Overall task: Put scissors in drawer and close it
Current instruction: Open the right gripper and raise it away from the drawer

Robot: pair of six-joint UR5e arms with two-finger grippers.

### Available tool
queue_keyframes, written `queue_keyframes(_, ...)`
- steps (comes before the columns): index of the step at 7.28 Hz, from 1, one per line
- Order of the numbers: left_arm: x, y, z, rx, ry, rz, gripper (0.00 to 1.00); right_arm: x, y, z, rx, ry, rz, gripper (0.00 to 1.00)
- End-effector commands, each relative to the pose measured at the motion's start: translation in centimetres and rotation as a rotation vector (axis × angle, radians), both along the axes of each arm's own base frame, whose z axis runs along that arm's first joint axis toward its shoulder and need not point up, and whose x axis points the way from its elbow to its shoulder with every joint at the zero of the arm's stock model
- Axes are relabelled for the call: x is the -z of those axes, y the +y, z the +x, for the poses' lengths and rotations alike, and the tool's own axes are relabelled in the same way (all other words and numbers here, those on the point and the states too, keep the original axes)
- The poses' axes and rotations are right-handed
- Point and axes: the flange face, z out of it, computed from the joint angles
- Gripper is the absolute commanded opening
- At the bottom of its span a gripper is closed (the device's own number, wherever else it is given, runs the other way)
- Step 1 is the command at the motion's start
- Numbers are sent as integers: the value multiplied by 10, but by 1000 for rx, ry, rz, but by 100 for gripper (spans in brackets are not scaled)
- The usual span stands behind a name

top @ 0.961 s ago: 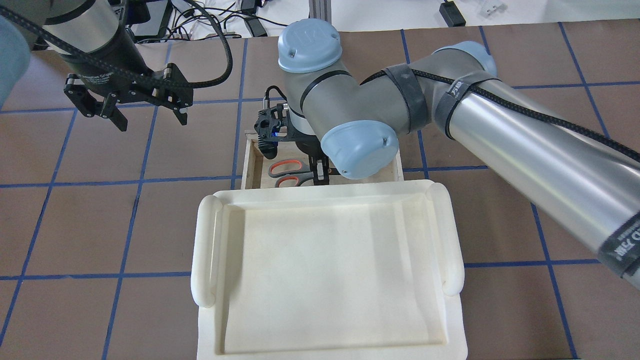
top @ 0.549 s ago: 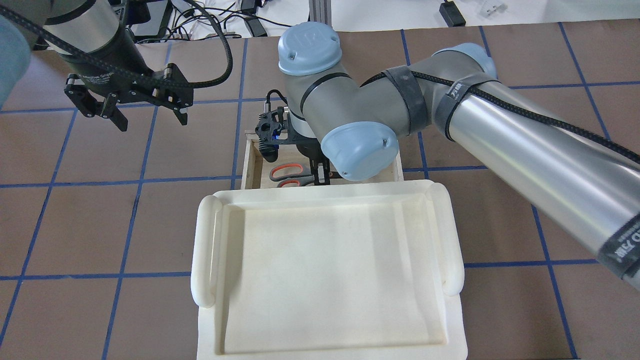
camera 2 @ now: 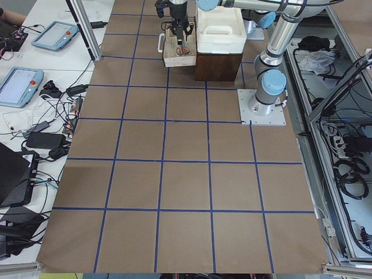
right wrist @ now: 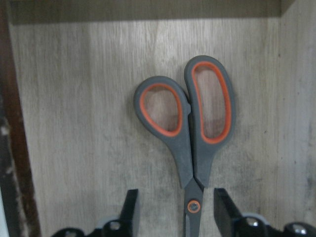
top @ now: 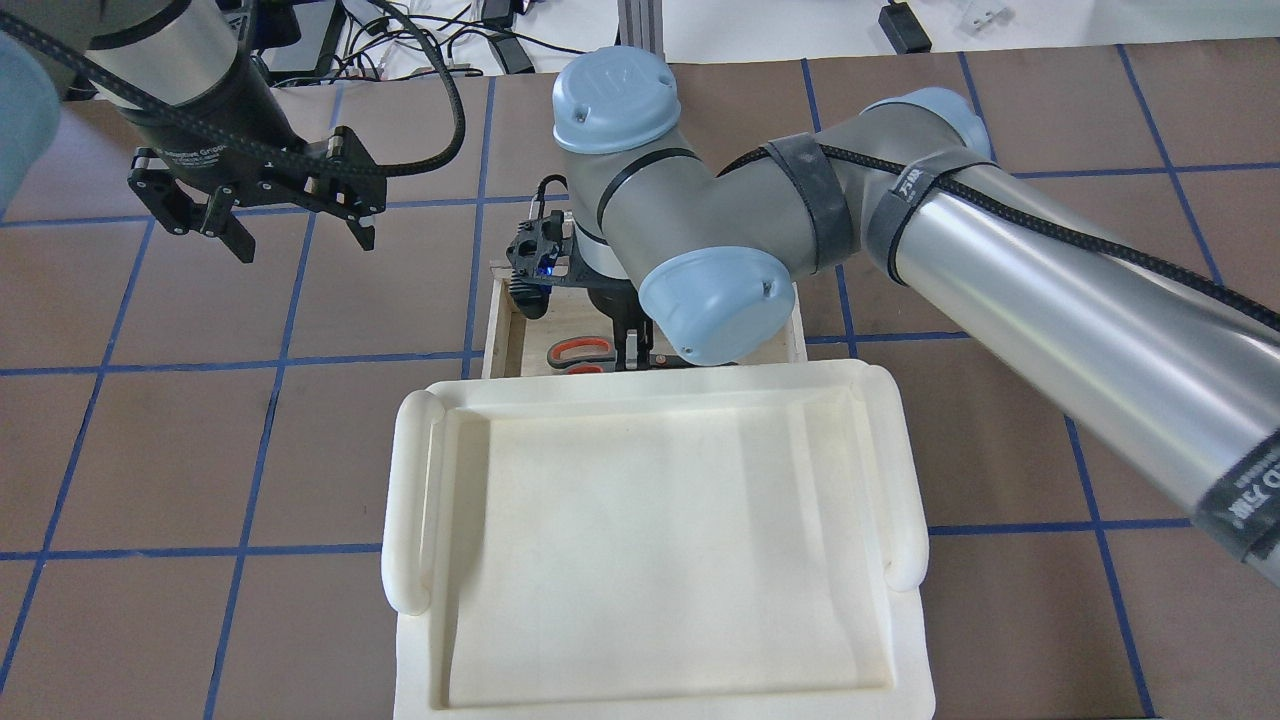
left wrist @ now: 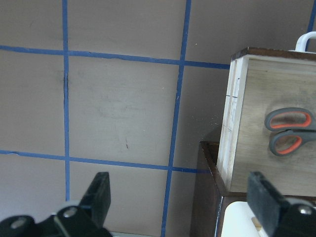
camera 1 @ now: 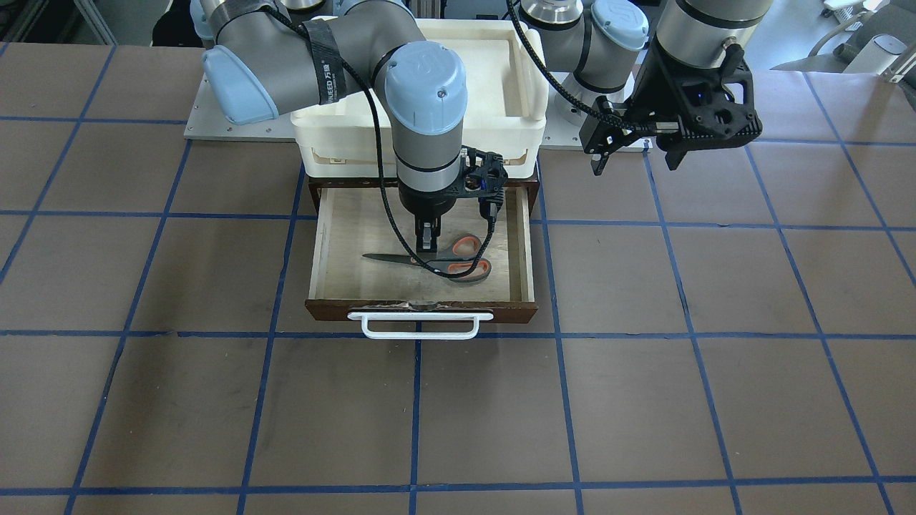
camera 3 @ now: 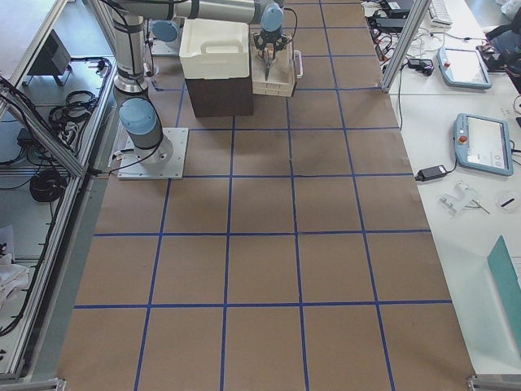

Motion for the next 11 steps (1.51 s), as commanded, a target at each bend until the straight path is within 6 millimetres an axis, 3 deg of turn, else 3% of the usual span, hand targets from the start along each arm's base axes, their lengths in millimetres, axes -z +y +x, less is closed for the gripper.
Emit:
queue_keyframes(1,0,0,0,1,0,-1,100,-2,1,3,4,-3,-9,99)
queue_keyframes(3,0,0,0,0,0,-1,100,-10,-2,2,10,-1,-32,99)
queue_keyframes(4,0,0,0,0,0,-1,100,-27,-4,0,27,-27,-68,99)
queue_keyframes(5,0,0,0,0,0,-1,100,-45,-12,-17,121,-38,-96,99)
queue_keyframes(7,0,0,0,0,0,-1,100,-86,-24,-69,301,-53,-137,100)
queue_keyframes(9,0,0,0,0,0,-1,100,-138,-16,-151,540,-33,-133,100)
queue_keyframes(10,0,0,0,0,0,-1,100,-157,-11,-183,699,-32,-130,100)
queue_keyframes(11,0,0,0,0,0,-1,100,-175,-1,-200,857,-42,-143,100)
